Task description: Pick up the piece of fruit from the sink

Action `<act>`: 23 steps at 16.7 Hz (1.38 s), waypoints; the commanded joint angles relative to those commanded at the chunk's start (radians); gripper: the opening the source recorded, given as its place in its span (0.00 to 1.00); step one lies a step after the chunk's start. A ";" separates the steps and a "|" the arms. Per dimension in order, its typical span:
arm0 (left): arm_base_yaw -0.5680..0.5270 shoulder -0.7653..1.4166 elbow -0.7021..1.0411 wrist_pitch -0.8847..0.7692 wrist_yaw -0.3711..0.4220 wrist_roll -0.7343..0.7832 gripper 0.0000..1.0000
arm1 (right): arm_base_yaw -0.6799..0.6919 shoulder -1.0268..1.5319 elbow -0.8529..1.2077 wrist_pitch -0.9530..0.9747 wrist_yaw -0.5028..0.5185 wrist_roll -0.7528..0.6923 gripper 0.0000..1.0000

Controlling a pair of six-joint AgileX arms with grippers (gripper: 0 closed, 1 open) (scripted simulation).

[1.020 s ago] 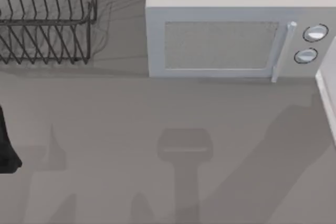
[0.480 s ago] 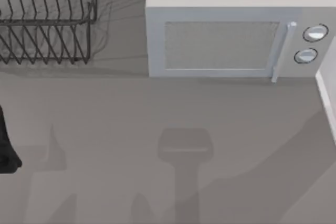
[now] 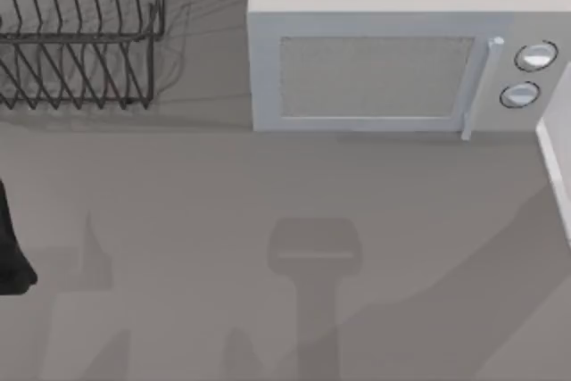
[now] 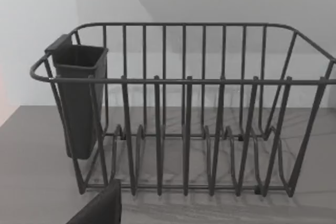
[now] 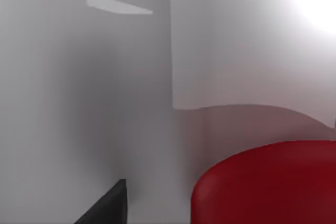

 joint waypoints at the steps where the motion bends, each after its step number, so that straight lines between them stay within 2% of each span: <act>1: 0.000 0.000 0.000 0.000 0.000 0.000 1.00 | 0.000 0.000 0.000 0.000 0.000 0.000 0.47; 7: 0.000 0.000 0.000 0.000 0.000 0.000 1.00 | 0.000 0.000 0.000 0.000 0.000 0.000 0.02; 15: 0.000 0.000 0.000 0.000 0.000 0.000 1.00 | 0.000 0.000 0.000 0.000 0.000 0.000 0.00; 18: 0.000 0.000 0.000 0.000 0.000 0.000 1.00 | 0.002 -0.071 0.032 -0.049 -0.015 0.008 0.00; 23: 0.000 0.000 0.000 0.000 0.000 0.000 1.00 | -0.003 -0.117 0.205 -0.269 -0.016 0.003 0.00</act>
